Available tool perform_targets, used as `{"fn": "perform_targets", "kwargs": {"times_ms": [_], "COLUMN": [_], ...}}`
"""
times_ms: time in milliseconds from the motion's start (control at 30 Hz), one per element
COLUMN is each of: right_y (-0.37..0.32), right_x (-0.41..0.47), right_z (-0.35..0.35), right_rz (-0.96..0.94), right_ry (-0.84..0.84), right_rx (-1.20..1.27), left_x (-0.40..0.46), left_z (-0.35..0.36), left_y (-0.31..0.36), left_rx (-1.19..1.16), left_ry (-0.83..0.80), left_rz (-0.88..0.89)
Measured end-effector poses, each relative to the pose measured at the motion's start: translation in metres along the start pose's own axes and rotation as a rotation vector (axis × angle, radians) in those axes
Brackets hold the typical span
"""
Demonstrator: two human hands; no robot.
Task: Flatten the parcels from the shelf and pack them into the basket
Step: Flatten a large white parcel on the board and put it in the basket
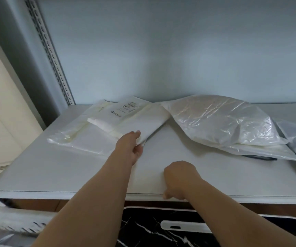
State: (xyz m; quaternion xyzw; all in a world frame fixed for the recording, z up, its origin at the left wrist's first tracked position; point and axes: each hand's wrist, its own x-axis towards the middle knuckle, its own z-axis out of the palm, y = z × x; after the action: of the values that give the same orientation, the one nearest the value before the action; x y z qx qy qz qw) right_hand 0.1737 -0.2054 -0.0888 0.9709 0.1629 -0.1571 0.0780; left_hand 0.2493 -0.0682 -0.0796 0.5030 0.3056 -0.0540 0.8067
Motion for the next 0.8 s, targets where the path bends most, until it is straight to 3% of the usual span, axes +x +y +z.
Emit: {"fn": "perform_targets", "kwargs": {"times_ms": [267,533,633,800], "right_y": [0.002,-0.004,-0.005,-0.004], "right_x": [0.0,-0.03,-0.049,-0.093], "right_z": [0.014,0.047,0.024,0.002], "right_rz": [0.049,0.071,0.069,0.15], "right_ry": [0.04,0.032,-0.059,0.115], "right_rx": [0.053,0.25,0.479,0.9], "left_x": [-0.008,-0.055,-0.075,-0.12], "left_z": [-0.024,-0.113,-0.128,-0.135], "left_y": [-0.012,-0.001,0.014,0.018], "left_rx": [0.055,0.147,0.105,0.051], "left_ry": [0.238,0.369,0.39,0.324], "left_rz": [0.252,0.216,0.239,0.221]}}
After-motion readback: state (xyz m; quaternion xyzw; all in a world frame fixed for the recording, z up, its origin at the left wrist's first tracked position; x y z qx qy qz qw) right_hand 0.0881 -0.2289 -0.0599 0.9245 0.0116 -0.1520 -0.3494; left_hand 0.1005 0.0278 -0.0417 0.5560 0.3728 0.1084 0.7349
